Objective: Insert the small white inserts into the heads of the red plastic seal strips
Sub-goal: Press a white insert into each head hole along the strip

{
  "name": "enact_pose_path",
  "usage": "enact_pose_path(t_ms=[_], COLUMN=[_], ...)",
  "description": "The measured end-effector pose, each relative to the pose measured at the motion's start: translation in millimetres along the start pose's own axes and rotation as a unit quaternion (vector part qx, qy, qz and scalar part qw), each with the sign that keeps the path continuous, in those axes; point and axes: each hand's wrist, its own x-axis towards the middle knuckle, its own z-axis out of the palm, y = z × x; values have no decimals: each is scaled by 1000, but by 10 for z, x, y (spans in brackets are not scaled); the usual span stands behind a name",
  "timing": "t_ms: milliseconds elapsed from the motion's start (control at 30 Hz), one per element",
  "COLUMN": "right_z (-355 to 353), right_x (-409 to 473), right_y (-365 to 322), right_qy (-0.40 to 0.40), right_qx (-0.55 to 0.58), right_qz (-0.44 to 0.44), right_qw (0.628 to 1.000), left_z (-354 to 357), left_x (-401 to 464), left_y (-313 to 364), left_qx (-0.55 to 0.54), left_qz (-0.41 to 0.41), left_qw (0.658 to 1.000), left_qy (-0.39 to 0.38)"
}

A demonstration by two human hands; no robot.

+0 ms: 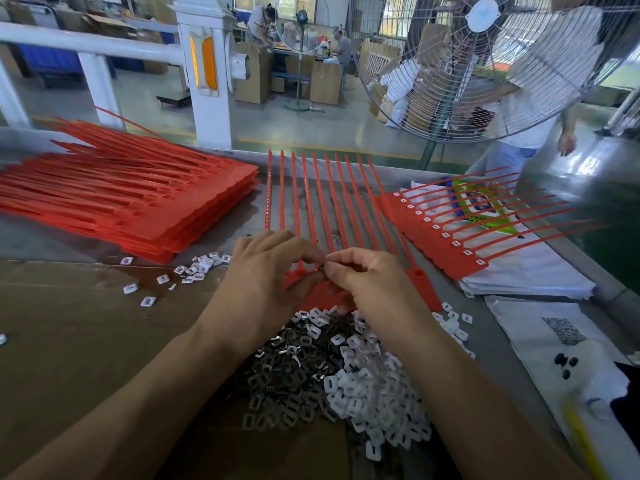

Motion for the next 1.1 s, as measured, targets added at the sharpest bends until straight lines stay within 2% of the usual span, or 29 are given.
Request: enact_pose_path(t_ms=[267,367,433,533,667,1100], right_z=[-31,-41,-44,-54,-45,-34], right_x=[42,35,22,21,11,22], right_y=[-7,9,-10,-6,6,30], right_qy=[-38,-39,-7,55,64,59], right_qx=[115,133,108,14,-15,-46], right_qz=[58,48,30,-12,-19,-21], right_qw=[991,989,994,998,998,997], left_z=[-15,-11,-6,34,105,157], left_x=[30,32,27,18,29,64], left_y=[-14,-24,-35,-100,-199,-235], left_qx=[30,37,33,45,67,114], left_qz=[36,40,20,-45,-123,-153], left_qw=[999,998,999,998,990,980], left_qy=[8,14,19,16,-15,-55])
